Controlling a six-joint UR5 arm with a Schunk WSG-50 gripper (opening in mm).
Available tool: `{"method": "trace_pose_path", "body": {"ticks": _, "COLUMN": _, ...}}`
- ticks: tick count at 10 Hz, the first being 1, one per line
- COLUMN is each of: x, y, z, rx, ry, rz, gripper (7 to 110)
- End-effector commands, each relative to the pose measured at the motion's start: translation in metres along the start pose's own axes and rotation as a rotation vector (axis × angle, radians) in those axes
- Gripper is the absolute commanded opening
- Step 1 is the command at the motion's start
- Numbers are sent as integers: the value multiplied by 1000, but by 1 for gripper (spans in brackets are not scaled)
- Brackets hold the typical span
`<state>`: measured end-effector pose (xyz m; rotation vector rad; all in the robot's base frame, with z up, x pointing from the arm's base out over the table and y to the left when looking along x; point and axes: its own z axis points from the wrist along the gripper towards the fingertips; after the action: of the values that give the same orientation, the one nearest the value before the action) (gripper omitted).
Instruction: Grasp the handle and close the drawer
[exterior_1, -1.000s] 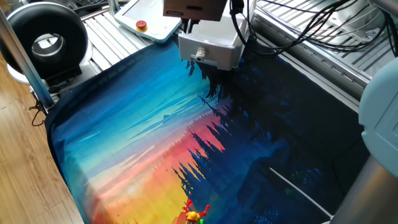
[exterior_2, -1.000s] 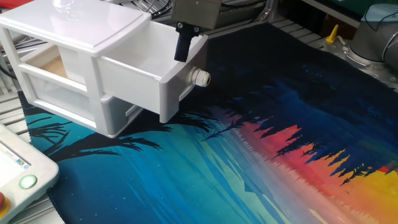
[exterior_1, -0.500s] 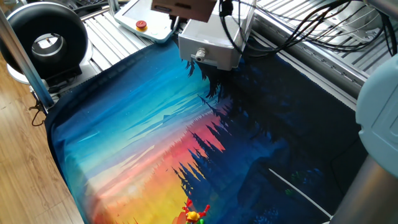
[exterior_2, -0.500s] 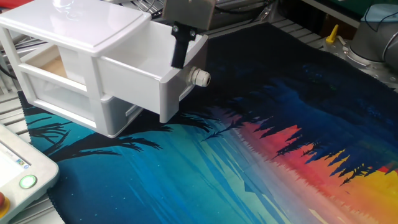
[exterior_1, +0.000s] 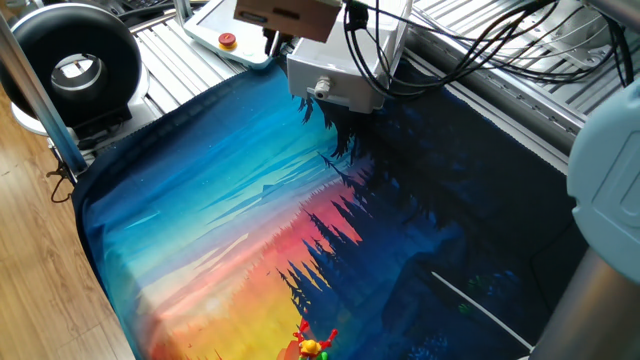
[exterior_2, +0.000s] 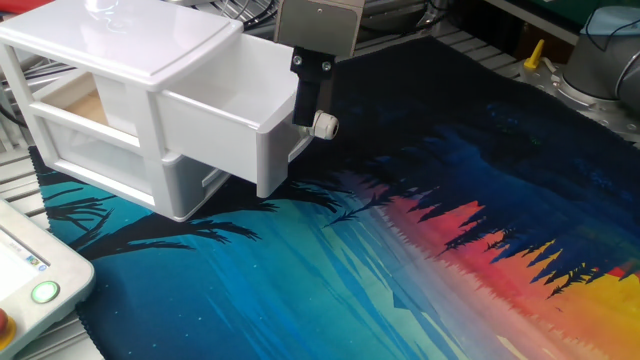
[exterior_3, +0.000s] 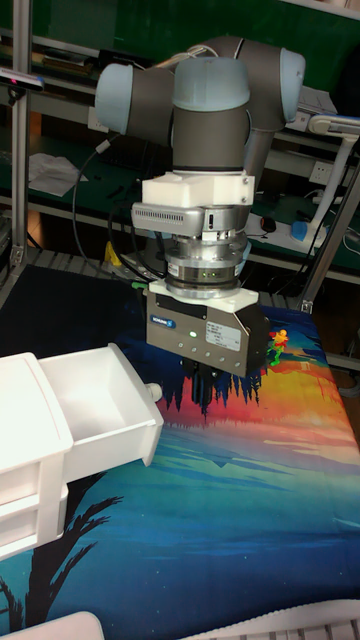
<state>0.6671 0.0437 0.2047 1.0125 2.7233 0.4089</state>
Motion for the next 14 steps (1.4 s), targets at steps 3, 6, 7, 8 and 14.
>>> {"method": "trace_pose_path", "body": {"ticks": 3, "x": 5, "y": 25, "z": -3, "rx": -59, "ry": 16, "rz": 9, "gripper": 7}}
{"method": "trace_pose_path", "body": {"ticks": 6, "x": 2, "y": 36, "z": -2, "rx": -56, "ry": -16, "rz": -109, "gripper": 7}}
{"method": "trace_pose_path", "body": {"ticks": 7, "x": 2, "y": 37, "z": -1, "rx": -60, "ry": -20, "rz": -121, "gripper": 7}}
{"method": "trace_pose_path", "body": {"ticks": 8, "x": -3, "y": 39, "z": -2, "rx": -72, "ry": -36, "rz": -110, "gripper": 7}}
{"method": "trace_pose_path", "body": {"ticks": 14, "x": -6, "y": 13, "z": -9, "rx": 17, "ry": -48, "rz": -48, "gripper": 7}}
